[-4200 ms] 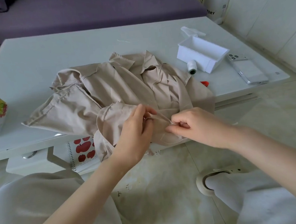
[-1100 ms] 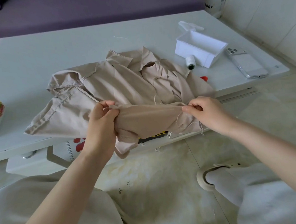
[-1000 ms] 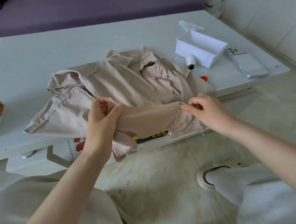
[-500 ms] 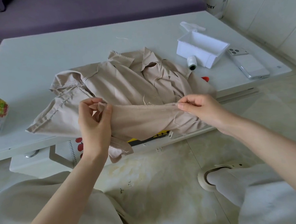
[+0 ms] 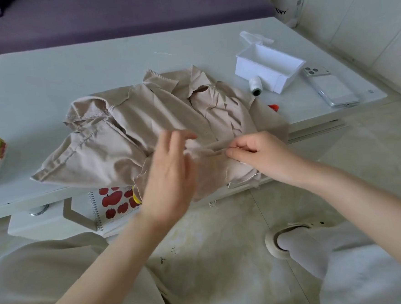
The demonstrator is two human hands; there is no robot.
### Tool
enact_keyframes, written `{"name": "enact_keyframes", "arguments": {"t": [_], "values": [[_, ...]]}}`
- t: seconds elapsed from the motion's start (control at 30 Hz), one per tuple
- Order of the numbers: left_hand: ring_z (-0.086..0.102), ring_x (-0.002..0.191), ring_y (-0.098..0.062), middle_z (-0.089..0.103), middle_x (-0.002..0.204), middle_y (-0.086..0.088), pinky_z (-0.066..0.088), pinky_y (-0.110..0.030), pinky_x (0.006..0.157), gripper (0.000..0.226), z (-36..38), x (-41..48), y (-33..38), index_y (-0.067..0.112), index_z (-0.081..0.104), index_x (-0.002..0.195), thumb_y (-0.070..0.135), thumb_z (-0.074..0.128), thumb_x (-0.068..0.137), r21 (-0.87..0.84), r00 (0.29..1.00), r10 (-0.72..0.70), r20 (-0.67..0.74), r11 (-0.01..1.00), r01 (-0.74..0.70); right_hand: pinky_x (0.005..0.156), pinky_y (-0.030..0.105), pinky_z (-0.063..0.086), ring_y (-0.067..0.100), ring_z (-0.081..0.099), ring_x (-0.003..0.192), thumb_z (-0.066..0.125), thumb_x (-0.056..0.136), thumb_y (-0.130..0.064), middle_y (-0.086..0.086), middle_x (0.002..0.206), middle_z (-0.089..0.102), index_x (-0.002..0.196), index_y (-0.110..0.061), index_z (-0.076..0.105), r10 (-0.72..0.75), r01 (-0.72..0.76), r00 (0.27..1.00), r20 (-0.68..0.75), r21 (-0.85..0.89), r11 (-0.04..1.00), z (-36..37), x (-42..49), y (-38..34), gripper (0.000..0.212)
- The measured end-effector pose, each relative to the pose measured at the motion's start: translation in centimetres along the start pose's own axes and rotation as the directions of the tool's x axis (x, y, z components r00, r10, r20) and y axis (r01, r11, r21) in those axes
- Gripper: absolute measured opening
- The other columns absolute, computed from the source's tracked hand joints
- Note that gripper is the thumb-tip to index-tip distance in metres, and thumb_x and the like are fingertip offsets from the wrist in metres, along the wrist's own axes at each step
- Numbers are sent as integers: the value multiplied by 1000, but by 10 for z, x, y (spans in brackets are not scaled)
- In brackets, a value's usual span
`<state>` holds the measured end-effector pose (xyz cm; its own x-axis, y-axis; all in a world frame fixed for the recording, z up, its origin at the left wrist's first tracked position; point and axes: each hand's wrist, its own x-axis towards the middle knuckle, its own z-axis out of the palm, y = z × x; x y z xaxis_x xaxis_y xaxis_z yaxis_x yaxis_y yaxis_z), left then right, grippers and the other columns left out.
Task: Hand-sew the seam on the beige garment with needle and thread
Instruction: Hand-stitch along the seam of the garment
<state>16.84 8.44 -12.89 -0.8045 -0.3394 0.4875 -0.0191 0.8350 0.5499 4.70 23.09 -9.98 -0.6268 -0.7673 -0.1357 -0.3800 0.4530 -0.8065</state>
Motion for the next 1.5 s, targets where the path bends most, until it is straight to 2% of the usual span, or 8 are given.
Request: {"name": "enact_keyframes", "arguments": {"t": [0.07, 0.17, 0.47, 0.7, 0.83, 0.93, 1.03, 1.5], "values": [[43, 103, -10, 45, 110, -2, 31, -11, 92, 21, 7, -1, 19, 5, 46, 113, 9, 43, 93, -213, 991, -4, 136, 977, 33, 73, 39, 49, 32, 63, 79, 56, 93, -32, 24, 95, 67, 95, -26, 71, -11, 11, 1000, 15, 9, 1000, 0, -1, -3, 17], [43, 92, -3, 46, 98, 12, 31, -8, 84, 20, 19, -4, 22, 14, 40, 116, 26, 42, 99, -321, 967, -88, 239, 933, 164, 68, 33, 41, 20, 52, 68, 57, 93, -30, 17, 77, 64, 83, -23, 70, -22, 22, 1000, 16, 2, 1000, -5, -3, -4, 17], [41, 56, -3, 45, 58, 16, 35, -14, 54, 18, 12, -9, 15, 10, 57, 78, 18, 56, 94, -451, 872, -265, 411, 773, 447, 63, 22, 43, 5, 52, 61, 61, 89, -31, -3, 67, 63, 83, -20, 68, 3, 1, 999, 47, -92, 996, -5, -7, 1, 14], [42, 56, -1, 49, 58, 18, 34, -13, 55, 18, 13, -14, 2, 12, 61, 80, 21, 56, 94, -472, 828, -395, 399, 685, 554, 79, -5, 26, -8, 44, 82, 35, 99, -3, -11, 98, 42, 123, -11, 57, -143, 87, 978, -155, -322, 943, 1, -10, -1, 34], [43, 54, 0, 52, 57, 19, 34, -12, 54, 17, 15, -15, 0, 14, 62, 82, 21, 54, 96, -471, 820, -418, 391, 675, 569, 71, 3, 34, -9, 51, 68, 41, 98, -4, -9, 80, 64, 121, -13, 59, -254, 218, 963, -86, -301, 928, 19, -26, -1, 30], [44, 54, 1, 52, 57, 19, 35, -12, 54, 15, 15, -16, 0, 13, 61, 85, 20, 54, 96, -461, 830, -413, 375, 694, 553, 71, 11, 36, -2, 51, 73, 48, 97, -11, -7, 77, 69, 94, -18, 52, -245, 207, 962, -117, -269, 941, 34, -30, 5, 9], [45, 54, 3, 53, 59, 18, 36, -11, 55, 13, 15, -16, 1, 13, 61, 86, 18, 54, 96, -464, 843, -417, 341, 705, 536, 71, 14, 37, 3, 52, 74, 55, 94, -11, -7, 67, 67, 79, -19, 45, -243, 192, 955, -169, -268, 944, 42, -31, 9, 19], [38, 46, -2, 45, 48, 18, 31, -10, 48, 15, 15, -19, 6, 10, 54, 80, 12, 54, 95, -493, 872, -384, 302, 720, 488, 60, 32, 43, 6, 46, 51, 53, 91, -14, -1, 63, 65, 75, -19, 45, -125, 78, 981, -150, -289, 954, 47, -29, 3, 19]]}}
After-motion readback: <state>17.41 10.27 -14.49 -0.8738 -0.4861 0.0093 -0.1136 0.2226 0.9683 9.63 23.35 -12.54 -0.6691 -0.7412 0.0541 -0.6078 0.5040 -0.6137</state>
